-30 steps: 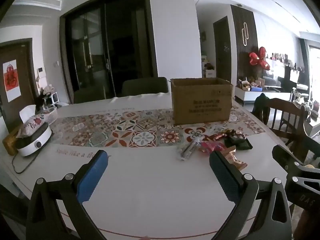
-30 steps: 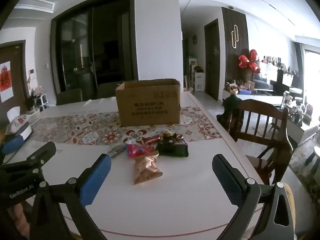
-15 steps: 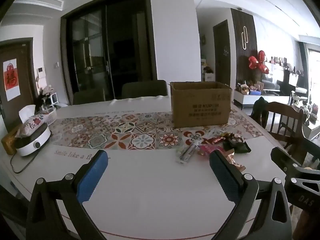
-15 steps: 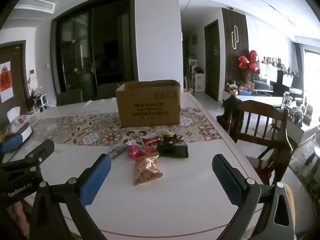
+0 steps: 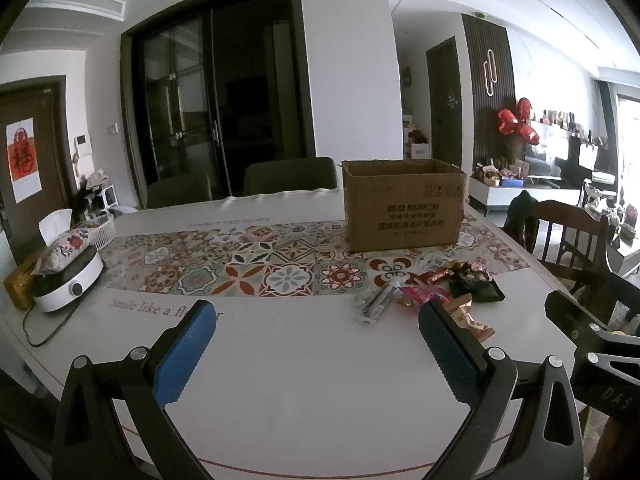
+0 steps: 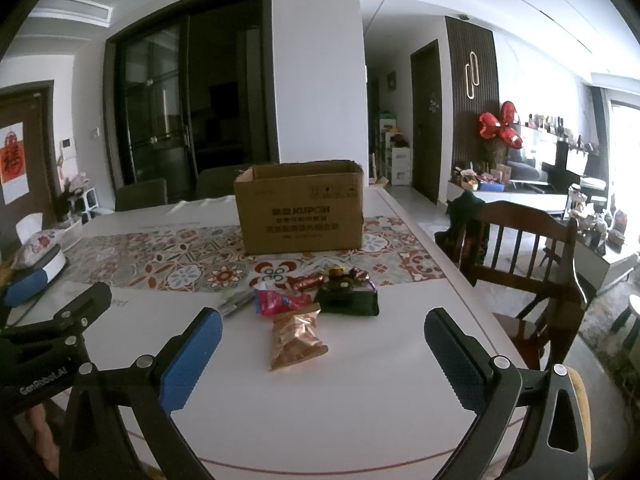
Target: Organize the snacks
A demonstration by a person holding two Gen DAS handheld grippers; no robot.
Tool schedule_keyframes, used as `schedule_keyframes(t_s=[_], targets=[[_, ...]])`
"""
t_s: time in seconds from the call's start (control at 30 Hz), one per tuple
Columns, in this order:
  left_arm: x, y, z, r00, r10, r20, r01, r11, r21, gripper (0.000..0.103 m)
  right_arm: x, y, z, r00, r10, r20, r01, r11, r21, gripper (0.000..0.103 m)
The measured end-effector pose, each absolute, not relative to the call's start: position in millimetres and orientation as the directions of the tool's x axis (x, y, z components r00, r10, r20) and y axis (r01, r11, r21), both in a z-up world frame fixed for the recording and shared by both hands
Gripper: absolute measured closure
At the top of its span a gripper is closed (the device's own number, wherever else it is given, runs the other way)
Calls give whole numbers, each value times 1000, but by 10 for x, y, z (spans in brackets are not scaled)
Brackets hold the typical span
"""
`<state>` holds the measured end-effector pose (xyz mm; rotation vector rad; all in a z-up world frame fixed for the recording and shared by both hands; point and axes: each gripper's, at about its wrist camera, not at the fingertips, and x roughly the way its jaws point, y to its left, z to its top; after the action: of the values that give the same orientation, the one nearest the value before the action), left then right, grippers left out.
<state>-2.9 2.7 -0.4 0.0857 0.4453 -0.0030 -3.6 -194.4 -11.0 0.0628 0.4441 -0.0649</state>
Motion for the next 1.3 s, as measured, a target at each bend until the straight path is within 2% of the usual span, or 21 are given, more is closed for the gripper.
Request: schedule_keyframes(t_s=[1.3], targets=[[-35, 35, -3, 905, 19, -424, 18, 996, 83, 0, -34, -1938, -113, 902, -49, -429, 76, 996, 46, 1]])
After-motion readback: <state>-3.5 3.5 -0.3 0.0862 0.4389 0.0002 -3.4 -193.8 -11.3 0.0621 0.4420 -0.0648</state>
